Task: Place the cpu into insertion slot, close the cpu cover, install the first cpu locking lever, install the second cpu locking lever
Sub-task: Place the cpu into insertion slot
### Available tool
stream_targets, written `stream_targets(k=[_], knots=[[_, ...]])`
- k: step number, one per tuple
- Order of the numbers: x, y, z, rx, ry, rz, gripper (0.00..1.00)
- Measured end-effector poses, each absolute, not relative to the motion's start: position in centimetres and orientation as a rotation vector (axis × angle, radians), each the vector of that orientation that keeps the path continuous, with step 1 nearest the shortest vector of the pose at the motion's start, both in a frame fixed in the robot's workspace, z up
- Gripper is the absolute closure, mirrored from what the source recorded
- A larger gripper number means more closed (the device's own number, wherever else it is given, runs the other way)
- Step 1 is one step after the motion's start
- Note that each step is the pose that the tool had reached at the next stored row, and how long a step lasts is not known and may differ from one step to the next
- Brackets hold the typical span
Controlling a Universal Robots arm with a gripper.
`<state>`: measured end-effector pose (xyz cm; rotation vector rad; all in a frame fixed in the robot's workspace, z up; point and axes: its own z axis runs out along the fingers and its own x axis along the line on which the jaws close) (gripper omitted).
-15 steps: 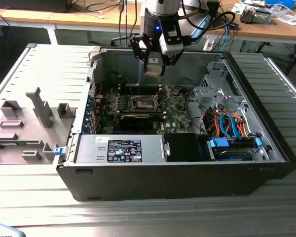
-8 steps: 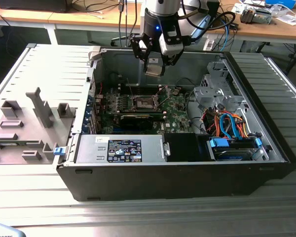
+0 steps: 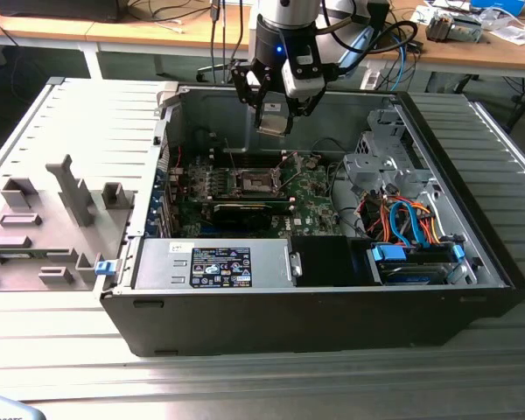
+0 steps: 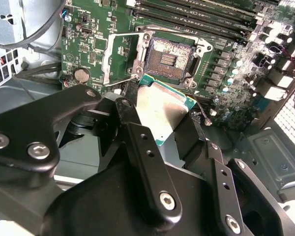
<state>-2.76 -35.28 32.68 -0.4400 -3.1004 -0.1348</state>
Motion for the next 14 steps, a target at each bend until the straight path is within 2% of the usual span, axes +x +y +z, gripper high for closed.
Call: stream_targets(k=[14], knots=[[-2.76,-35.28,32.68,-0.467,-3.097,-0.135,0.46]])
